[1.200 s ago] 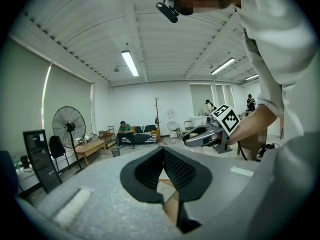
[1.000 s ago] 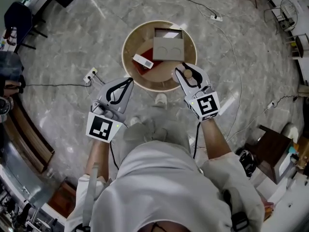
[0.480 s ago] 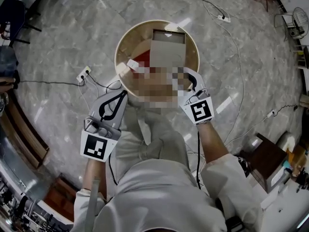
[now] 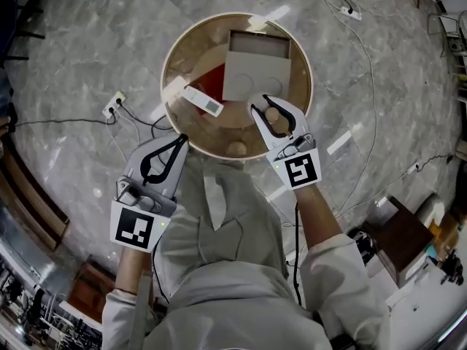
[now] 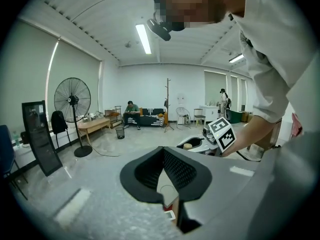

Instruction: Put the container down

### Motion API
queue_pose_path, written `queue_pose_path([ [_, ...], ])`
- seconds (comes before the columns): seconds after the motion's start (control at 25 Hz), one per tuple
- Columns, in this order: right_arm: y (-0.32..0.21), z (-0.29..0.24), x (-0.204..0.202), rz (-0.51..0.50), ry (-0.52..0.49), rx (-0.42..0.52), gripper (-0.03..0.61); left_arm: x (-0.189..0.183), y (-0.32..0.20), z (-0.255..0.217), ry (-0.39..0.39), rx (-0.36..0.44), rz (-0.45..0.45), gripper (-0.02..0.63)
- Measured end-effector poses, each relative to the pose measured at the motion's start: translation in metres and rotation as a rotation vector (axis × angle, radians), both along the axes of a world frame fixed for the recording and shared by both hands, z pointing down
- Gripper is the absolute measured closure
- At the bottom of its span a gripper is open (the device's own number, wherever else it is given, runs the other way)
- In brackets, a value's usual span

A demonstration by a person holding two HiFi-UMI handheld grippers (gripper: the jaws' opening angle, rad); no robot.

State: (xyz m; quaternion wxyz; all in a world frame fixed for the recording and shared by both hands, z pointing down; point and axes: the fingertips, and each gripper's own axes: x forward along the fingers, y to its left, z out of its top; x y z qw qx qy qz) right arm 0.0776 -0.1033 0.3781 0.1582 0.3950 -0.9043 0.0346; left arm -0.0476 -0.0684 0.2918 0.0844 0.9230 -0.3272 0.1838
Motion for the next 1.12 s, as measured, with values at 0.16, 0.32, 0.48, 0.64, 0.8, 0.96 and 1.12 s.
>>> queue_pose_path([
  [0.16, -0.015, 0.045, -0.004, 0.002, -0.005, -0.023, 0.463, 0.0, -0.01, 0.044, -0.008, -0.034, 0.016, 0.607],
  [0.32, -0.033, 0.085, -0.007, 0.022, -0.034, -0.033, 0.463, -0.002, -0.023, 0.086, -0.02, -0.062, 0.029, 0.607],
  [0.48, -0.046, 0.127, -0.008, 0.028, -0.037, -0.045, 0.463, -0.002, -0.031, 0.122, -0.033, -0.082, 0.033, 0.607],
  [0.64, -0.052, 0.161, -0.013, 0.03, -0.049, -0.054, 0.463, -0.006, -0.031, 0.153, -0.037, -0.108, 0.026, 0.607],
  [0.8, -0.053, 0.188, -0.017, 0.014, -0.042, -0.059, 0.463, -0.009, -0.024, 0.175, -0.049, -0.136, 0.023, 0.607],
  [0.96, -0.054, 0.207, -0.019, -0.005, -0.016, -0.067, 0.463, -0.013, -0.018, 0.192, -0.056, -0.162, 0.015, 0.606],
  [1.12, -0.06, 0.217, -0.022, -0.004, -0.019, -0.068, 0.463, -0.017, -0.016, 0.203, -0.057, -0.175, 0.012, 0.606],
])
